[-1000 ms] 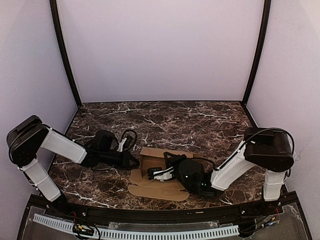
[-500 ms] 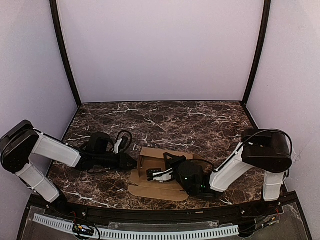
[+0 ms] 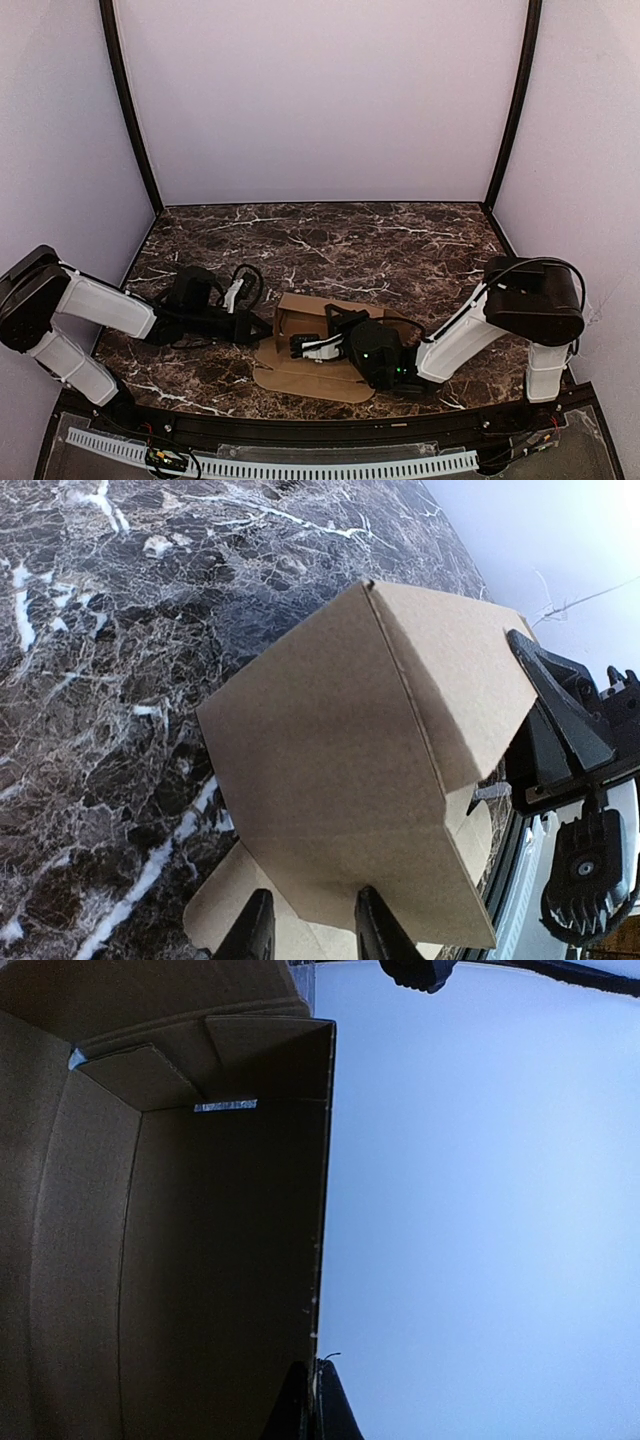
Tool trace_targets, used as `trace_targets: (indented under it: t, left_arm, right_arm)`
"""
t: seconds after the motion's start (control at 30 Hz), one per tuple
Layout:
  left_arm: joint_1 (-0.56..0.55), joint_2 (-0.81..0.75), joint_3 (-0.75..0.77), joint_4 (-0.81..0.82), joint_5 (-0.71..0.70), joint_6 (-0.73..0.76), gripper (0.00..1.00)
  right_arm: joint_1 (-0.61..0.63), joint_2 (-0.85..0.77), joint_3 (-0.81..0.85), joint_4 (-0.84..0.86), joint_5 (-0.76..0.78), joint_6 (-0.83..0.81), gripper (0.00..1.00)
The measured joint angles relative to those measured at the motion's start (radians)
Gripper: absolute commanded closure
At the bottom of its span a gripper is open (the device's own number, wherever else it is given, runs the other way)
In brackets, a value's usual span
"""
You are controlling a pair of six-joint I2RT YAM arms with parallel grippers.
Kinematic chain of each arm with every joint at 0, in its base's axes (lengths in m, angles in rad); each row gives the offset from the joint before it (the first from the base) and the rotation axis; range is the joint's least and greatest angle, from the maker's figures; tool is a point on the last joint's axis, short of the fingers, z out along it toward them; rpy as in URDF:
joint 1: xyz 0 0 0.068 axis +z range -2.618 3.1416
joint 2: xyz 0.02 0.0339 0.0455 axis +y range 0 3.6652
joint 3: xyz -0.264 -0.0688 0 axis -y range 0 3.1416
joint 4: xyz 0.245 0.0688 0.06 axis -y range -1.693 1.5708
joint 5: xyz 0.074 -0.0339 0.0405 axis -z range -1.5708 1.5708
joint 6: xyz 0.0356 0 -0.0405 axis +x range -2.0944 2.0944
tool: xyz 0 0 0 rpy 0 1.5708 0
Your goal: Fold the paper box
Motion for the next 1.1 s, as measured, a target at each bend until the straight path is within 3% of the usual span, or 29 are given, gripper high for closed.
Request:
trace_targets:
  t: [0.33,1.1]
  left_arm:
    - [0.0,0.006,-0.004,0.008,-0.002,0.087,0.74]
    - [-0.013,0.095,0.05,0.048,-0.016,0.137,0.71]
  right_arm:
    - [0.0,0.0,0.028,-0.051,0.014,0.038,1.0]
    - [0.003,-0.006,0.04,-0.09,0.023,0.086,1.0]
